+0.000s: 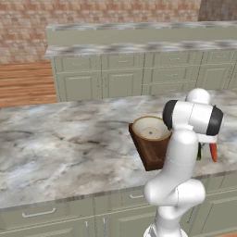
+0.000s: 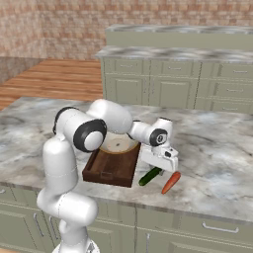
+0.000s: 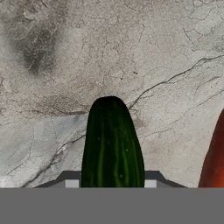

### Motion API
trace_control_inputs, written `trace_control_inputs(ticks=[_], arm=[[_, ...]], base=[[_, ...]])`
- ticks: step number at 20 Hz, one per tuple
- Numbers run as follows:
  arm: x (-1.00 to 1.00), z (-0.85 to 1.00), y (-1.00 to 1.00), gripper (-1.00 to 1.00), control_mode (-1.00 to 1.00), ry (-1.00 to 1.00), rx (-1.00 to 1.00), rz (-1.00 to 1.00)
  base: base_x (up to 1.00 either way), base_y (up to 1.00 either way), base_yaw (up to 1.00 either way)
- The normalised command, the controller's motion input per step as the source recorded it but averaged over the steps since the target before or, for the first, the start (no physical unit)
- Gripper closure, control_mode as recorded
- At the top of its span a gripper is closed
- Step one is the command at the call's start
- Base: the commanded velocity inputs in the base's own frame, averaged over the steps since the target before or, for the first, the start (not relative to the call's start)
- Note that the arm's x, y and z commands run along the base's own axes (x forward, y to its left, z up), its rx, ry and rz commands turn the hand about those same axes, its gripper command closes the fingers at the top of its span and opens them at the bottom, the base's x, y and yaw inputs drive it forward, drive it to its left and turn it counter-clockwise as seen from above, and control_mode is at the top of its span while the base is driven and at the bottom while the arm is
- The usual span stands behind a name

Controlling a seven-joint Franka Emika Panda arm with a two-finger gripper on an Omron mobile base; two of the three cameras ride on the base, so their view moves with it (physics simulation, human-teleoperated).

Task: Place the two vegetables and bowl onto the tray for setting up a vegetable dip station.

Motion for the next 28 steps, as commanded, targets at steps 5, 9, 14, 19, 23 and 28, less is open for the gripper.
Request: trace_control_inputs(ticks=[5, 9, 14, 19, 23, 28], arm=[[-0.16, 0.33, -0.13, 1.00, -1.00, 0.18, 0.00, 0.02], [-0.16, 0.39, -0.05, 1.00, -1.00, 0.20, 0.01, 0.00], [-0.22, 0.36, 0.00, 1.00, -1.00, 0.13, 0.05, 0.00], [-0.28, 0.26, 0.08, 1.00, -1.00, 0.01, 0.10, -0.02], [-0.30, 0.19, 0.17, 1.00, -1.00, -0.01, 0.09, -0.07], [-0.24, 0.10, 0.23, 1.00, -1.00, -0.11, 0.00, -0.09]], base=[[0.00, 0.00, 0.00], [0.00, 0.00, 0.00], [0.00, 0.00, 0.00], [0.00, 0.00, 0.00], [0.00, 0.00, 0.00], [0.00, 0.00, 0.00]])
